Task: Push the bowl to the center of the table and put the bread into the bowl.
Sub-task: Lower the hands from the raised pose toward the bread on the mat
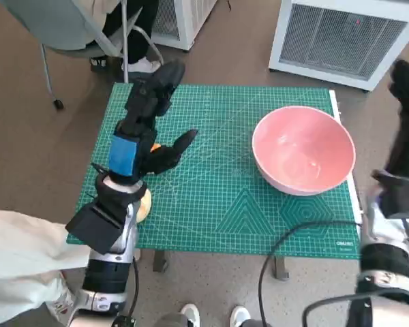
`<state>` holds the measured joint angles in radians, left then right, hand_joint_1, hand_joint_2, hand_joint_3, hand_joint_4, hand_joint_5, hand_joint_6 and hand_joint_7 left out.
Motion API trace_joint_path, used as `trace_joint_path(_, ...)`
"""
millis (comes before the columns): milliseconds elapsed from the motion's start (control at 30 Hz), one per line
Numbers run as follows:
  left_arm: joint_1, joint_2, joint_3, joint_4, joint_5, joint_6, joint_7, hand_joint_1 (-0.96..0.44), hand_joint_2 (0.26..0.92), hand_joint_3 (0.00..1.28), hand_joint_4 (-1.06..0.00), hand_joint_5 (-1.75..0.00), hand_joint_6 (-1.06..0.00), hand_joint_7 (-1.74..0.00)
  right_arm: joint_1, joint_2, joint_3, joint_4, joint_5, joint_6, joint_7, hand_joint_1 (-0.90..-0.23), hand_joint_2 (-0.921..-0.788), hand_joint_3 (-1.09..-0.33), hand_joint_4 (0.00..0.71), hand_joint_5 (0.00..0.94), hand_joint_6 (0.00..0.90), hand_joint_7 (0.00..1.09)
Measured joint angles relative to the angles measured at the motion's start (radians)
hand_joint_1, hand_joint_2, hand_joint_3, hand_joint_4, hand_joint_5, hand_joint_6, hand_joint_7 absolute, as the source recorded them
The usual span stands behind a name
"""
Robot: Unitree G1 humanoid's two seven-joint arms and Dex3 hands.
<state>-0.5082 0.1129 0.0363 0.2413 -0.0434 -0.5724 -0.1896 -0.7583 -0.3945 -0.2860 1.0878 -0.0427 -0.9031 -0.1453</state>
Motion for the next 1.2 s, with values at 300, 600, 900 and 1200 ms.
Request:
trace_joint_path(300, 0.003, -0.002, 0.001, 0.0, -0.001, 0.0, 0.0, -0.34, 0.921, 0.34, -0.33, -0.01, -0.15, -0.49, 0.01, 0.001, -0.027, 0.134, 0.051, 0.094, 0.052, -0.441, -0.921, -0.838, 0.218, 0.045, 0.005, 0.59)
trace_joint_path(600, 0.006, -0.001, 0.004, 0.0, -0.001, 0.001, 0.0, -0.34, 0.921, 0.34, -0.34, -0.01, -0.15, -0.49, 0.01, 0.027, -0.088, 0.188, 0.156, 0.229, 0.156, -0.4, -0.921, -0.861, 0.191, 0.011, 0.019, 0.52)
trace_joint_path(900, 0.011, 0.002, 0.008, 0.0, -0.001, 0.002, 0.0, -0.34, 0.921, 0.34, -0.34, -0.01, -0.16, -0.48, 0.006, 0.093, -0.111, 0.206, 0.195, 0.328, 0.168, -0.425, -0.921, -0.829, 0.222, 0.018, 0.038, 0.56)
trace_joint_path(1200, 0.016, 0.004, 0.01, -0.001, 0.0, 0.003, 0.001, -0.34, 0.921, 0.34, -0.35, -0.01, -0.17, -0.47, -0.005, 0.144, -0.092, 0.213, 0.187, 0.359, 0.158, -0.5, -0.921, -0.94, 0.25, 0.022, 0.024, 0.61)
